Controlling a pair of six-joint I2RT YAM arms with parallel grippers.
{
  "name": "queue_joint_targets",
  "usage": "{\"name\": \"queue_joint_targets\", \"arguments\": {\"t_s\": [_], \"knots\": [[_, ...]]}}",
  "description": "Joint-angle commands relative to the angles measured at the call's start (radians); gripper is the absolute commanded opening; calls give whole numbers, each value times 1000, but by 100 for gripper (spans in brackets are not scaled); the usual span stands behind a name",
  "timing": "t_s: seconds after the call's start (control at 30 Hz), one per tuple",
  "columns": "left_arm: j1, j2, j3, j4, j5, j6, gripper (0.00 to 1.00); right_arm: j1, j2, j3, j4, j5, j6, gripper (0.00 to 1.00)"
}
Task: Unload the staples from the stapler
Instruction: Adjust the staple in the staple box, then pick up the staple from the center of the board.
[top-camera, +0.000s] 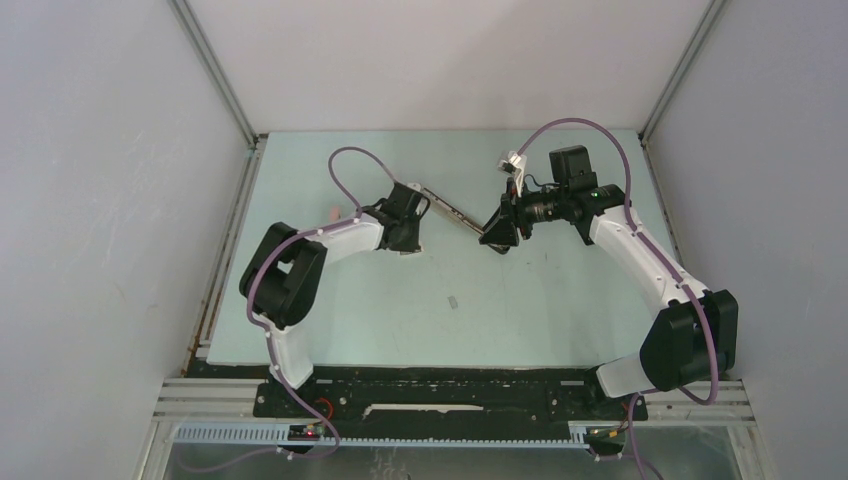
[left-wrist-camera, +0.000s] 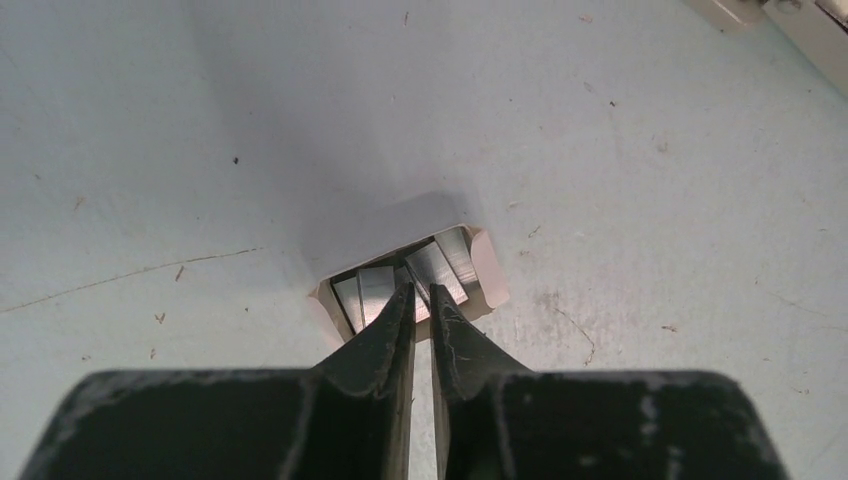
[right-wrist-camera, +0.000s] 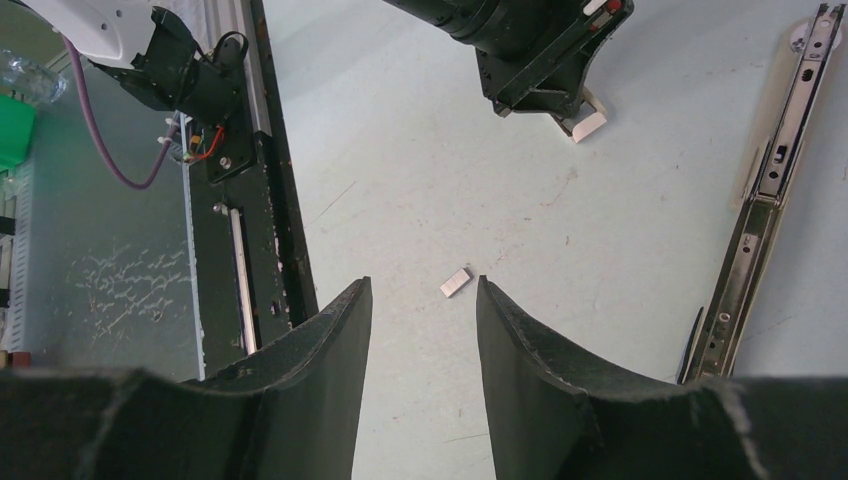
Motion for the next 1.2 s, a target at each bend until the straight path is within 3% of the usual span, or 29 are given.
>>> {"name": "queue_joint_targets", "arguments": {"t_s": [0.0,0.23,0.47,0.8,0.97,1.17], "knots": [[5,1,79,3,-34,-2,16,-7,-4,0,0,-22,-1,51],[7,-8,79,-10,-59,-5,22,-7,-4,1,-1,-24,-2,51],[7,-38,70,-6,-41,-2,22,-6,-6,0,-1,-24,-2,51],[1,-367,-96,123,43,15,27,17,-24,0,-32,-1,-54,52],[-5,-674,-351,290,88,-6,42,73,-53,0,-51,80,-101,51],[-5,-1036,-604,381,20,-21,70,179,-100,-19,-37,191,-127,51]]}}
